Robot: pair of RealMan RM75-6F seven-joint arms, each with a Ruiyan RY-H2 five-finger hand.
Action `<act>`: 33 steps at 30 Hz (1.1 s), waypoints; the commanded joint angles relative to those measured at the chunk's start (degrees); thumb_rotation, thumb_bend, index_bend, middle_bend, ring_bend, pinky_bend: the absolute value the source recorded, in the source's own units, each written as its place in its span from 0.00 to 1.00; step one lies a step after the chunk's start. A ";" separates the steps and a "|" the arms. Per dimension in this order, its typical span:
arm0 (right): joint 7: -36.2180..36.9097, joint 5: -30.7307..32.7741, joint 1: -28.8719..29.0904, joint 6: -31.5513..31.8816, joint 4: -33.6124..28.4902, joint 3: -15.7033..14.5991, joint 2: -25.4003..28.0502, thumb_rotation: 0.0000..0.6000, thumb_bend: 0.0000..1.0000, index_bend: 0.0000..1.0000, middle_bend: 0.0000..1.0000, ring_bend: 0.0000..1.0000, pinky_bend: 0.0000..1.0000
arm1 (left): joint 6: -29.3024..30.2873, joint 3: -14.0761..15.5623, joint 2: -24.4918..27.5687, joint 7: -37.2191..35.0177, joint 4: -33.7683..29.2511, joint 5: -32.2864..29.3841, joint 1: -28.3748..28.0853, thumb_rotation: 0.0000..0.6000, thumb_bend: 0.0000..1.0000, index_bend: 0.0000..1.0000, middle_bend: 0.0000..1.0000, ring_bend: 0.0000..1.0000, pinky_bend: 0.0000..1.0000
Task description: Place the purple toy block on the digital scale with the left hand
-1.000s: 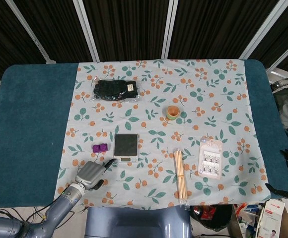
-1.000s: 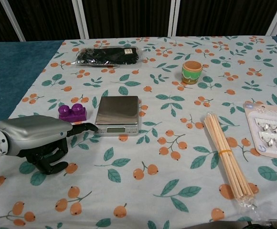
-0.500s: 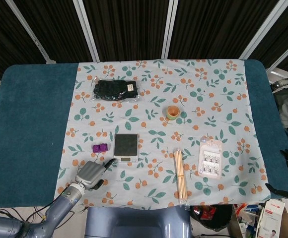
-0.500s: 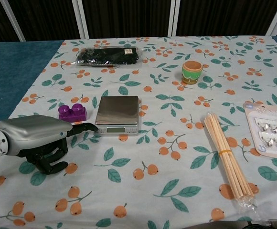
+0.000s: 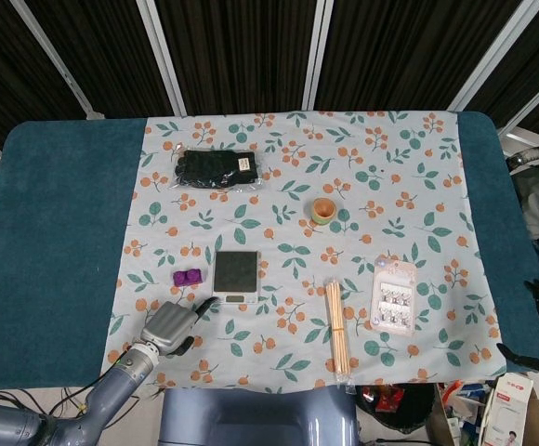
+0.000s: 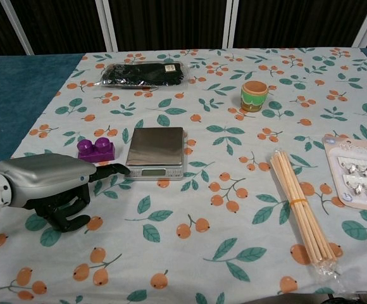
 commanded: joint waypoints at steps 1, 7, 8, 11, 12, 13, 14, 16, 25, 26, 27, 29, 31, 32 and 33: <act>0.04 0.05 0.01 -0.03 -0.01 0.02 0.01 1.00 0.09 0.00 0.01 0.15 0.19 | 0.00 0.06 -0.05 0.09 0.03 -0.04 -0.02 1.00 0.47 0.07 0.81 0.79 0.74; 0.11 0.02 0.01 -0.08 -0.01 -0.01 0.05 1.00 0.09 0.00 0.01 0.15 0.19 | -0.11 0.32 -0.09 0.40 0.24 -0.30 -0.09 1.00 0.47 0.07 0.81 0.79 0.74; 0.11 0.02 0.01 -0.09 -0.01 -0.01 0.05 1.00 0.09 0.00 0.01 0.15 0.19 | -0.16 0.38 -0.10 0.46 0.30 -0.39 -0.10 1.00 0.47 0.08 0.81 0.79 0.74; 0.11 0.00 0.01 -0.06 -0.03 -0.01 0.05 1.00 0.09 0.00 0.01 0.15 0.19 | -0.46 0.72 -0.27 0.84 0.81 -1.07 -0.18 1.00 0.47 0.09 0.81 0.79 0.74; 0.11 0.00 0.00 -0.06 -0.04 -0.01 0.05 1.00 0.09 0.00 0.01 0.15 0.19 | -0.54 0.76 -0.32 0.90 0.91 -1.24 -0.21 1.00 0.47 0.09 0.81 0.79 0.74; 0.10 0.00 0.00 -0.06 -0.05 -0.01 0.05 1.00 0.09 0.00 0.01 0.15 0.19 | -0.70 0.82 -0.39 1.00 1.11 -1.54 -0.27 1.00 0.47 0.09 0.81 0.79 0.74; 0.10 0.00 0.00 -0.06 -0.04 -0.01 0.05 1.00 0.09 0.00 0.01 0.15 0.19 | -0.82 0.89 -0.48 1.13 1.31 -1.81 -0.33 1.00 0.47 0.10 0.81 0.79 0.74; 0.10 -0.02 0.00 -0.04 -0.08 -0.01 0.07 1.00 0.09 0.00 0.01 0.15 0.19 | -0.98 0.96 -0.62 1.46 1.53 -2.28 -0.50 1.00 0.47 0.10 0.81 0.79 0.74; 0.15 -0.20 -0.03 0.09 -0.01 -0.02 0.08 1.00 0.09 0.00 0.01 0.15 0.19 | -0.60 0.94 -0.91 2.18 1.00 -2.75 -0.88 1.00 0.47 0.10 0.81 0.79 0.74; 0.18 -0.20 -0.03 0.06 0.00 -0.04 0.08 1.00 0.09 0.00 0.01 0.15 0.19 | -0.25 0.84 -0.76 2.07 0.62 -2.43 -0.81 1.00 0.47 0.10 0.81 0.79 0.74; 0.20 -0.20 -0.02 0.03 0.00 -0.05 0.08 1.00 0.09 0.00 0.01 0.15 0.19 | 0.05 0.71 -0.63 1.88 0.30 -2.12 -0.72 1.00 0.47 0.10 0.81 0.79 0.74; 0.25 -0.23 -0.03 0.00 -0.03 -0.08 0.11 1.00 0.09 0.00 0.01 0.15 0.19 | 0.84 0.43 0.00 1.18 -0.81 -1.06 -0.40 1.00 0.47 0.10 0.81 0.79 0.74; 0.29 -0.35 -0.06 -0.07 -0.15 -0.21 0.17 1.00 0.09 0.00 0.02 0.15 0.19 | 1.56 0.02 0.68 0.35 -1.94 0.00 -0.09 1.00 0.46 0.10 0.80 0.79 0.74; 0.24 -0.45 -0.07 -0.07 -0.20 -0.27 0.18 1.00 0.09 0.00 0.02 0.15 0.19 | 1.89 -0.20 0.91 -0.05 -2.34 0.58 0.05 1.00 0.45 0.10 0.79 0.78 0.74; 0.16 -0.54 -0.07 -0.06 -0.22 -0.31 0.19 1.00 0.09 0.00 0.02 0.15 0.19 | 2.26 -0.50 1.10 -0.65 -2.75 1.36 0.24 1.00 0.43 0.09 0.77 0.77 0.73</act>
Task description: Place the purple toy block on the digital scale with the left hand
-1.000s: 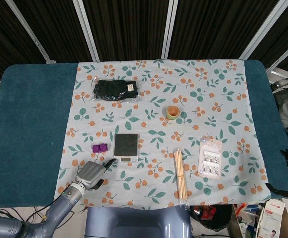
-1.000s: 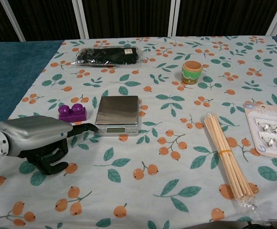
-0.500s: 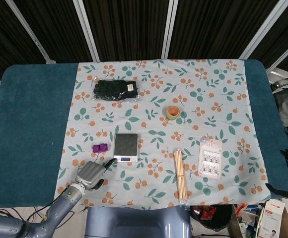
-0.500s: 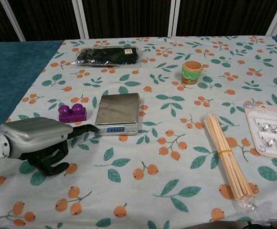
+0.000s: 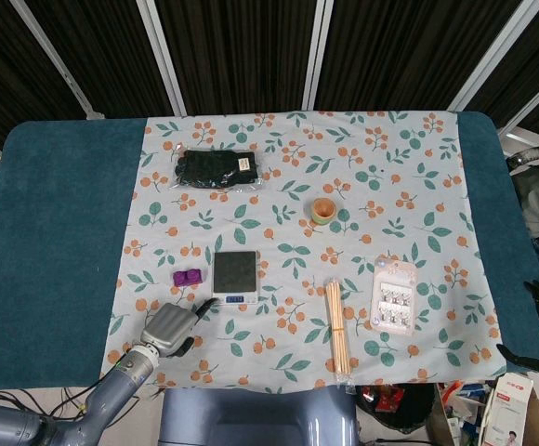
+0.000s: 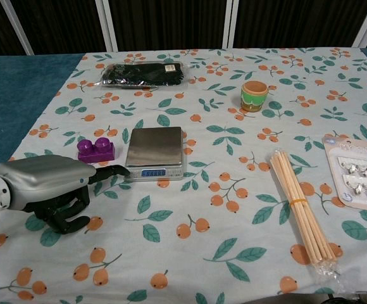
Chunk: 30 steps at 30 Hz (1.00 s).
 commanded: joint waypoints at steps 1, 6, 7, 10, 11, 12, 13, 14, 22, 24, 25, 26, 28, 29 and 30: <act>-0.14 -0.14 -0.02 0.03 -0.08 -0.09 0.01 1.00 0.09 0.00 0.02 0.15 0.19 | 1.41 -1.16 0.77 -2.49 -1.42 2.92 0.86 1.00 0.39 0.09 0.73 0.73 0.72; -0.21 0.22 -0.06 0.07 -0.19 0.02 0.04 1.00 0.09 0.00 0.02 0.15 0.19 | 4.79 -3.16 -0.46 -10.46 0.58 12.59 3.47 1.00 0.20 0.09 0.39 0.37 0.51; -0.23 0.26 -0.07 0.09 -0.22 0.04 0.05 1.00 0.09 0.00 0.02 0.15 0.19 | 5.47 -3.51 -0.82 -12.63 1.26 14.83 4.04 1.00 0.17 0.09 0.35 0.31 0.43; -0.25 0.34 -0.06 0.05 -0.24 0.06 0.05 1.00 0.09 0.00 0.02 0.15 0.19 | 7.42 -4.44 -1.68 -17.91 3.23 19.88 5.40 1.00 0.14 0.13 0.32 0.24 0.29; -0.23 0.37 -0.05 0.02 -0.24 0.06 0.04 1.00 0.09 0.00 0.02 0.15 0.19 | 8.59 -4.90 -2.09 -19.45 4.17 21.61 5.94 1.00 0.13 0.14 0.32 0.24 0.26; -0.24 0.37 -0.04 0.00 -0.24 0.06 0.04 1.00 0.09 0.00 0.02 0.15 0.19 | 9.45 -5.24 -2.38 -20.27 4.81 22.66 6.27 1.00 0.11 0.14 0.32 0.23 0.24; -0.24 0.37 -0.04 -0.01 -0.24 0.06 0.04 1.00 0.09 0.00 0.02 0.15 0.19 | 10.43 -5.64 -2.69 -20.84 5.56 23.63 6.59 1.00 0.11 0.14 0.33 0.23 0.23; -0.22 0.38 -0.04 -0.01 -0.24 0.06 0.05 1.00 0.09 0.00 0.02 0.15 0.19 | 11.83 -6.20 -3.16 -21.23 6.69 24.73 7.06 1.00 0.10 0.14 0.35 0.23 0.23; -0.21 0.49 -0.06 -0.07 -0.33 0.05 0.12 1.00 0.09 0.00 0.02 0.15 0.19 | 12.82 -11.08 -4.43 -14.54 11.75 18.42 7.34 1.00 0.10 0.16 0.34 0.23 0.23; -0.20 0.60 -0.06 -0.09 -0.35 0.08 0.14 1.00 0.09 0.00 0.02 0.15 0.19 | 11.67 -11.96 -4.42 -11.76 12.79 15.43 6.86 1.00 0.13 0.16 0.34 0.23 0.23; -0.22 0.65 -0.05 -0.10 -0.36 0.11 0.14 1.00 0.09 0.00 0.02 0.15 0.19 | 10.96 -12.41 -4.44 -10.73 13.17 14.05 6.56 1.00 0.13 0.16 0.34 0.23 0.23; -0.24 0.69 -0.06 -0.07 -0.35 0.13 0.14 1.00 0.09 0.00 0.02 0.15 0.19 | 10.16 -12.67 -4.44 -10.00 13.62 12.92 6.29 1.00 0.14 0.16 0.34 0.23 0.23; -0.25 0.67 -0.05 -0.07 -0.49 0.15 0.22 1.00 0.09 0.00 0.02 0.15 0.19 | 8.65 -12.71 -4.32 -9.24 13.99 11.54 5.91 1.00 0.14 0.16 0.35 0.23 0.23; -0.26 0.71 -0.03 -0.14 -0.43 0.14 0.21 1.00 0.09 0.00 0.02 0.15 0.19 | 7.66 -12.58 -4.19 -8.95 13.98 10.84 5.71 1.00 0.13 0.16 0.36 0.23 0.23; -0.26 0.73 -0.02 -0.16 -0.41 0.14 0.21 1.00 0.09 0.00 0.02 0.15 0.19 | 7.16 -12.53 -4.08 -8.80 13.94 10.47 5.61 1.00 0.13 0.17 0.37 0.23 0.23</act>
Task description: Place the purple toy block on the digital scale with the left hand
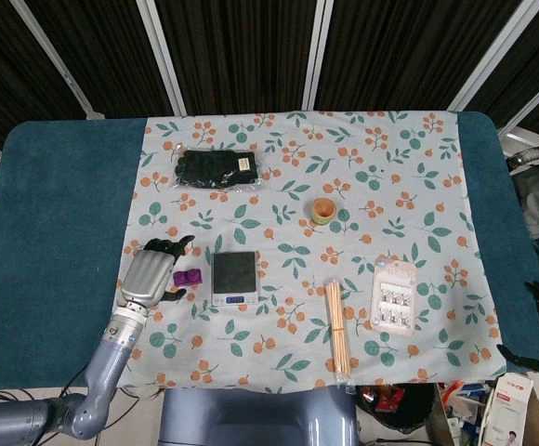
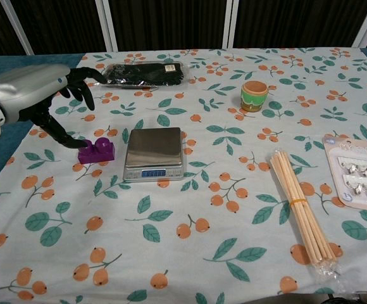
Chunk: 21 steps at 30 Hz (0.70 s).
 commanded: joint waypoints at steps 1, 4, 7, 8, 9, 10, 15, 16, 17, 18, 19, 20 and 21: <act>0.01 0.07 0.02 -0.08 0.08 0.00 0.00 1.00 0.09 0.00 0.02 0.15 0.19 | -3.03 -0.37 0.29 1.44 0.74 -2.59 -0.86 1.00 0.13 0.18 0.38 0.23 0.23; 0.02 0.08 -0.01 -0.04 0.08 0.00 0.04 1.00 0.09 0.00 0.02 0.15 0.19 | -3.19 -0.35 -0.02 2.06 1.47 -3.19 -0.88 1.00 0.13 0.19 0.39 0.24 0.23; 0.13 0.09 0.01 -0.09 0.11 0.01 0.05 1.00 0.09 0.00 0.02 0.15 0.19 | -3.09 -0.36 -0.66 2.95 2.56 -3.75 -0.94 1.00 0.13 0.20 0.39 0.24 0.23; 0.15 0.08 0.02 -0.13 0.13 0.00 0.05 1.00 0.09 0.00 0.02 0.15 0.19 | -3.28 -0.39 -0.84 3.06 2.78 -3.98 -0.99 1.00 0.13 0.21 0.39 0.24 0.23; 0.17 0.05 0.03 -0.15 0.14 0.00 0.05 1.00 0.09 0.00 0.02 0.15 0.19 | -3.46 -0.47 -1.01 3.02 2.94 -4.17 -1.03 1.00 0.13 0.21 0.40 0.24 0.23; 0.19 0.03 0.04 -0.17 0.16 -0.01 0.04 1.00 0.09 0.00 0.02 0.15 0.19 | -3.48 -0.53 -1.18 3.05 3.20 -4.14 -1.08 1.00 0.13 0.22 0.40 0.24 0.23; 0.27 0.08 0.03 -0.21 0.14 0.00 0.09 1.00 0.09 0.00 0.02 0.15 0.19 | -4.19 -0.56 -2.03 3.41 4.63 -4.16 -1.51 1.00 0.13 0.26 0.42 0.24 0.23; 0.27 0.07 0.03 -0.20 0.15 0.00 0.09 1.00 0.09 0.00 0.02 0.15 0.19 | -4.59 -0.53 -2.18 3.55 4.99 -4.35 -1.66 1.00 0.13 0.26 0.42 0.24 0.23; 0.28 0.05 0.01 -0.19 0.19 -0.02 0.10 1.00 0.09 0.00 0.02 0.15 0.19 | -4.80 -0.57 -2.40 3.73 5.40 -4.52 -1.79 1.00 0.13 0.27 0.42 0.24 0.23; 0.28 0.02 0.02 -0.17 0.18 -0.01 0.11 1.00 0.09 0.00 0.02 0.15 0.19 | -4.90 -0.60 -2.63 3.88 5.81 -4.57 -1.91 1.00 0.13 0.28 0.42 0.24 0.23; 0.29 0.02 0.01 -0.17 0.19 -0.02 0.11 1.00 0.09 0.00 0.02 0.15 0.19 | -4.97 -0.66 -2.91 3.93 6.27 -4.57 -2.00 1.00 0.13 0.28 0.42 0.24 0.23; 0.30 0.03 0.01 -0.17 0.19 -0.02 0.11 1.00 0.09 0.00 0.02 0.15 0.19 | -4.99 -0.68 -3.01 3.93 6.43 -4.58 -2.03 1.00 0.14 0.29 0.42 0.24 0.23; 0.32 0.05 0.01 -0.17 0.19 -0.01 0.11 1.00 0.09 0.00 0.02 0.15 0.19 | -5.07 -0.73 -3.24 3.91 6.78 -4.61 -2.09 1.00 0.14 0.30 0.42 0.24 0.23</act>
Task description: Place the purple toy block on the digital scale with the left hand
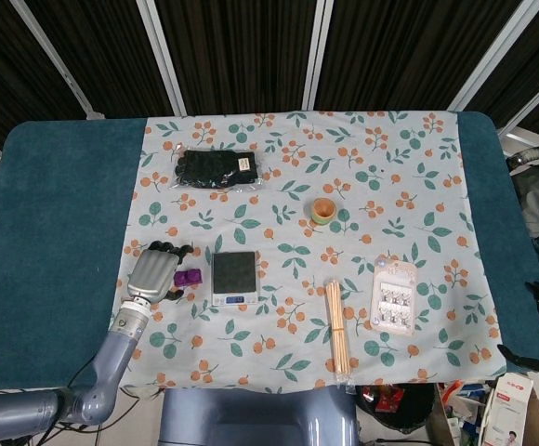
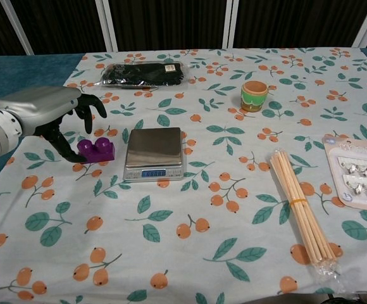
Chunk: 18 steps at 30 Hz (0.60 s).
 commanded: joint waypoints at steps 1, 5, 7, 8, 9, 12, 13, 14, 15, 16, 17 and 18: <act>0.04 0.04 0.00 -0.02 0.02 0.01 0.00 1.00 0.09 0.00 0.02 0.15 0.19 | -0.31 -0.11 -0.57 0.09 0.81 -0.12 -0.23 1.00 0.14 0.31 0.42 0.24 0.23; 0.14 0.02 0.02 -0.11 0.06 -0.01 0.03 1.00 0.09 0.00 0.02 0.15 0.19 | -1.29 -0.05 -1.14 -0.08 2.11 -0.09 -0.60 1.00 0.14 0.35 0.42 0.24 0.23; 0.17 0.03 0.03 -0.14 0.07 -0.01 0.04 1.00 0.09 0.00 0.02 0.15 0.19 | -1.43 -0.04 -1.32 -0.16 2.54 0.01 -0.65 1.00 0.15 0.36 0.42 0.24 0.23; 0.19 0.03 0.03 -0.17 0.07 -0.02 0.04 1.00 0.09 0.00 0.02 0.15 0.19 | -1.58 -0.05 -1.43 -0.27 2.77 0.07 -0.69 1.00 0.15 0.36 0.42 0.24 0.23; 0.19 0.03 0.04 -0.18 0.06 -0.02 0.05 1.00 0.09 0.00 0.02 0.15 0.19 | -1.83 -0.06 -1.52 -0.45 3.00 0.07 -0.74 1.00 0.15 0.37 0.43 0.24 0.23; 0.20 0.07 0.02 -0.18 0.04 -0.02 0.08 1.00 0.09 0.00 0.02 0.15 0.19 | -2.39 0.11 -1.69 -0.55 3.49 0.04 -0.82 1.00 0.17 0.38 0.44 0.25 0.23; 0.24 0.09 0.02 -0.21 0.06 -0.02 0.08 1.00 0.09 0.00 0.02 0.15 0.19 | -2.53 0.19 -1.75 -0.47 3.67 0.03 -0.85 1.00 0.17 0.38 0.44 0.25 0.23; 0.27 0.09 0.03 -0.23 0.05 -0.02 0.09 1.00 0.09 0.00 0.02 0.15 0.19 | -2.77 0.29 -1.81 -0.46 3.85 0.06 -0.90 1.00 0.18 0.38 0.44 0.25 0.23; 0.27 0.07 0.03 -0.24 0.04 -0.03 0.10 1.00 0.09 0.00 0.02 0.15 0.19 | -2.94 0.35 -1.83 -0.51 3.96 0.12 -0.93 1.00 0.18 0.38 0.45 0.25 0.23; 0.26 0.06 0.02 -0.24 0.03 -0.04 0.10 1.00 0.09 0.00 0.02 0.15 0.19 | -3.13 0.40 -1.84 -0.56 4.10 0.15 -0.97 1.00 0.18 0.38 0.45 0.25 0.23; 0.28 0.10 0.01 -0.24 0.02 -0.04 0.11 1.00 0.09 0.00 0.02 0.15 0.19 | -3.20 0.42 -1.88 -0.57 4.24 0.20 -0.99 1.00 0.19 0.39 0.46 0.25 0.23; 0.29 0.11 0.02 -0.26 0.01 -0.03 0.12 1.00 0.09 0.00 0.02 0.15 0.19 | -3.20 0.41 -1.94 -0.57 4.34 0.25 -1.01 1.00 0.20 0.39 0.46 0.25 0.23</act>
